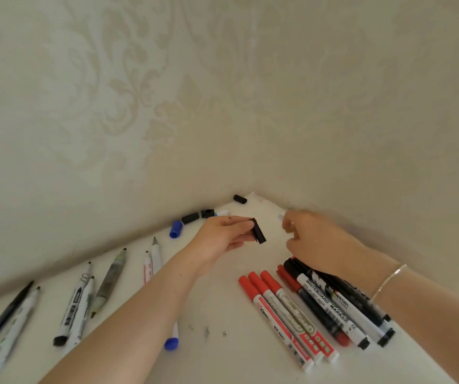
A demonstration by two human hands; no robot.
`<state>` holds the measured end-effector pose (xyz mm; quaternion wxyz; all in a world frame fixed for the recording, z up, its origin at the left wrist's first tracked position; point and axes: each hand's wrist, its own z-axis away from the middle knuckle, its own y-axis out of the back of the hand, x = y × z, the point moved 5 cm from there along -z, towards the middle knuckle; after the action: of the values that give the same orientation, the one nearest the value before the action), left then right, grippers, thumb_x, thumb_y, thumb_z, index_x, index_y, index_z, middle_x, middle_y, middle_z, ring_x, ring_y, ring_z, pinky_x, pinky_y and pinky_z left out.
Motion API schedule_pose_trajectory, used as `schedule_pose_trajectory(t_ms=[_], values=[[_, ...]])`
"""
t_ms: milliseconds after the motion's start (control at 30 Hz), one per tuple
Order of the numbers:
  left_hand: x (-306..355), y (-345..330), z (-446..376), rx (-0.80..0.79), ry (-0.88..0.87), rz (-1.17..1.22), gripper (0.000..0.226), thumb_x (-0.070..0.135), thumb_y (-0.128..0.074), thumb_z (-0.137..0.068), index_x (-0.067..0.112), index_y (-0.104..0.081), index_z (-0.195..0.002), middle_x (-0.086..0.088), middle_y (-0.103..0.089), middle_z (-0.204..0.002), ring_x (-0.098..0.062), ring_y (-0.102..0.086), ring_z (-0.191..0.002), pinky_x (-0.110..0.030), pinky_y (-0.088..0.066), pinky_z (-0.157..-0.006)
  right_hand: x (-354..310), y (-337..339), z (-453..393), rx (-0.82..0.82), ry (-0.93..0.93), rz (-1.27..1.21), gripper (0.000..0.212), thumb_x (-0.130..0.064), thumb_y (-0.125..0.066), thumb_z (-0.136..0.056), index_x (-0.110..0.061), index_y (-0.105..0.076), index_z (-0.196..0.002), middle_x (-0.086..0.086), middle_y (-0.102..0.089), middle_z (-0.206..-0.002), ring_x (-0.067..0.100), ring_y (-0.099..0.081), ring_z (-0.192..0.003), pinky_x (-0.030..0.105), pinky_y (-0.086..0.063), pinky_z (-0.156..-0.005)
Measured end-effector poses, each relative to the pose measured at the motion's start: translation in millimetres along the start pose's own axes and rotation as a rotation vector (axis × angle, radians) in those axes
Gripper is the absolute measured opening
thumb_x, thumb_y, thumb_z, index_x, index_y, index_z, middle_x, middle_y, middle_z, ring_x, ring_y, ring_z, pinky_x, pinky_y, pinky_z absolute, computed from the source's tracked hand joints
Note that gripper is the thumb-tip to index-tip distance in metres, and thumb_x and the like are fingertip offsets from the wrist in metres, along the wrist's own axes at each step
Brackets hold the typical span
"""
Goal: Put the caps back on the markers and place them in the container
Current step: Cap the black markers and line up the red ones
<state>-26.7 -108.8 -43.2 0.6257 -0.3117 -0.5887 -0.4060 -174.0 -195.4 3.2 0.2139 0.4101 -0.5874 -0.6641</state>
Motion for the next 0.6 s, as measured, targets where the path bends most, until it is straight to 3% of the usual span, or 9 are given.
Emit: schedule_pose_trajectory(t_ms=[100,200,300,367,433,600], values=[[3.8,7.1,7.1,0.015,0.007,0.053,0.013,0.020,-0.064,-0.091,0.015,-0.072,-0.100,-0.002,-0.076,-0.097,-0.010,-0.071,-0.091,-0.027,-0.049,-0.092,-19.6,-4.1,-14.4,0.017,-0.004,-0.282,0.041,-0.021,-0.059,-0.089,-0.027,-0.047,-0.129,-0.004,-0.057,-0.108,0.014,-0.058,-0.095,0.024,-0.046,-0.075],[8.8,21.7,14.8,0.067,-0.001,0.012,0.007,0.020,-0.069,-0.087,0.016,-0.072,-0.091,-0.003,-0.076,-0.089,-0.008,-0.071,-0.084,-0.025,-0.050,-0.087,-45.4,-13.1,-28.9,-0.024,0.024,-0.418,0.032,-0.018,-0.065,-0.086,-0.023,-0.059,-0.117,-0.003,-0.065,-0.096,0.015,-0.063,-0.087,0.023,-0.048,-0.064],[14.2,46.9,25.4,0.135,-0.013,-0.052,0.007,0.021,-0.070,-0.087,0.016,-0.069,-0.082,-0.001,-0.075,-0.077,-0.005,-0.071,-0.073,-0.023,-0.049,-0.078,-72.2,-21.6,-38.8,-0.042,0.029,-0.551,0.024,-0.006,-0.067,-0.082,-0.014,-0.063,-0.105,0.010,-0.072,-0.086,0.026,-0.067,-0.079,0.038,-0.057,-0.077],[17.9,68.4,35.1,0.156,0.001,-0.108,0.014,0.026,-0.064,-0.091,0.013,-0.069,-0.090,-0.002,-0.075,-0.084,-0.008,-0.072,-0.077,-0.025,-0.051,-0.079,-88.4,-26.0,-41.2,-0.058,0.007,-0.720,0.030,0.003,-0.066,-0.080,-0.014,-0.061,-0.105,0.020,-0.069,-0.086,0.029,-0.066,-0.071,0.039,-0.057,-0.073],[22.9,97.8,47.8,0.220,0.006,-0.166,0.020,0.026,-0.060,-0.093,0.009,-0.068,-0.098,-0.003,-0.075,-0.088,-0.009,-0.071,-0.076,-0.024,-0.051,-0.077,-103.0,-30.6,-43.0,-0.101,-0.020,-0.878,0.032,0.008,-0.063,-0.081,-0.010,-0.060,-0.107,0.023,-0.065,-0.083,0.025,-0.064,-0.063,0.032,-0.058,-0.065],[24.2,172.2,84.4,0.366,0.048,-0.402,0.008,0.011,-0.062,-0.091,0.007,-0.069,-0.093,-0.008,-0.073,-0.083,-0.006,-0.067,-0.064,-0.020,-0.050,-0.069,-134.6,-41.9,-45.0,-0.174,-0.064,-1.077,0.029,0.012,-0.061,-0.082,-0.003,-0.062,-0.107,0.024,-0.064,-0.084,0.028,-0.064,-0.067,0.030,-0.058,-0.064]])
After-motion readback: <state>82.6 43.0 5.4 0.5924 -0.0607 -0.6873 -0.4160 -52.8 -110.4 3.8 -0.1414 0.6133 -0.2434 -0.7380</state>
